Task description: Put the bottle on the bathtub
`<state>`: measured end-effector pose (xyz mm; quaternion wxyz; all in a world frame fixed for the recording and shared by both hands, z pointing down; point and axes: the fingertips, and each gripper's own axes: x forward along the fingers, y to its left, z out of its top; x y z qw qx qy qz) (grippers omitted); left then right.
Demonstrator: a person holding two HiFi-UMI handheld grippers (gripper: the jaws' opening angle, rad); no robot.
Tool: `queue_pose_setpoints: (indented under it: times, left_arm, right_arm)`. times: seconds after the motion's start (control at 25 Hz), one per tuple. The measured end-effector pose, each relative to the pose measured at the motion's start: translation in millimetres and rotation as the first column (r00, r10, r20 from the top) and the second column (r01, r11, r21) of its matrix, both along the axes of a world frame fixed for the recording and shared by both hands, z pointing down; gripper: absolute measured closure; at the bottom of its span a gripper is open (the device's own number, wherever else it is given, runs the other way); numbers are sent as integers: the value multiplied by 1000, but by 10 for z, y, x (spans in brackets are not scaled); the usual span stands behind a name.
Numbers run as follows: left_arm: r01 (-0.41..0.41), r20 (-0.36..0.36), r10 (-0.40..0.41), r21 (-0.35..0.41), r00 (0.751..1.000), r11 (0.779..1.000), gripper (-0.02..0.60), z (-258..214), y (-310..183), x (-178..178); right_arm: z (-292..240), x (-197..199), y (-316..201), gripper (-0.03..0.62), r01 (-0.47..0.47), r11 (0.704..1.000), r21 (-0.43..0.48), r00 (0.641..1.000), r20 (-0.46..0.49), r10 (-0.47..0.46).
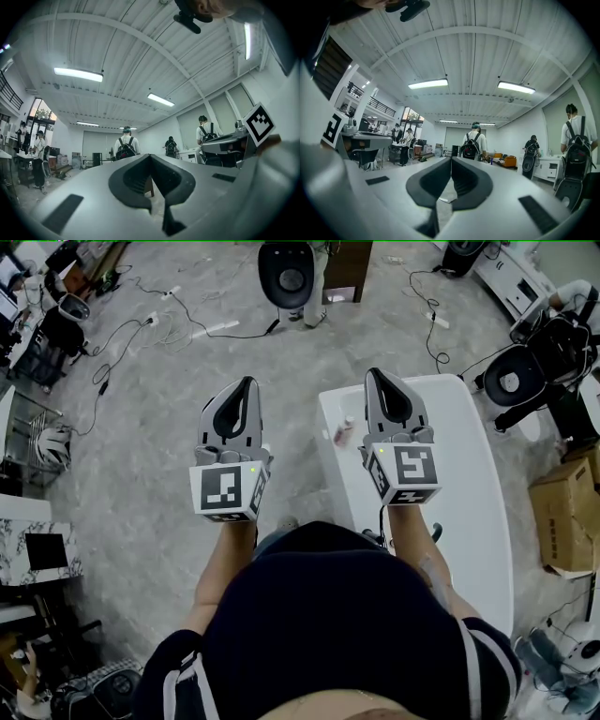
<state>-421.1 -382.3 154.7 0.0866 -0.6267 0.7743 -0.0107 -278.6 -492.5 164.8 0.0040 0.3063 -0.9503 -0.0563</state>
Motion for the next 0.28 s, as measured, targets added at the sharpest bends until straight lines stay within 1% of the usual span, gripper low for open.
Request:
queue_pose_setpoints:
  times: [0.28]
  left_arm:
    - [-13,3,13,10,1000,1000,558,59,-152,255]
  right_arm:
    - [77,205,-132,568,7,1000,-1,1000,14,-7]
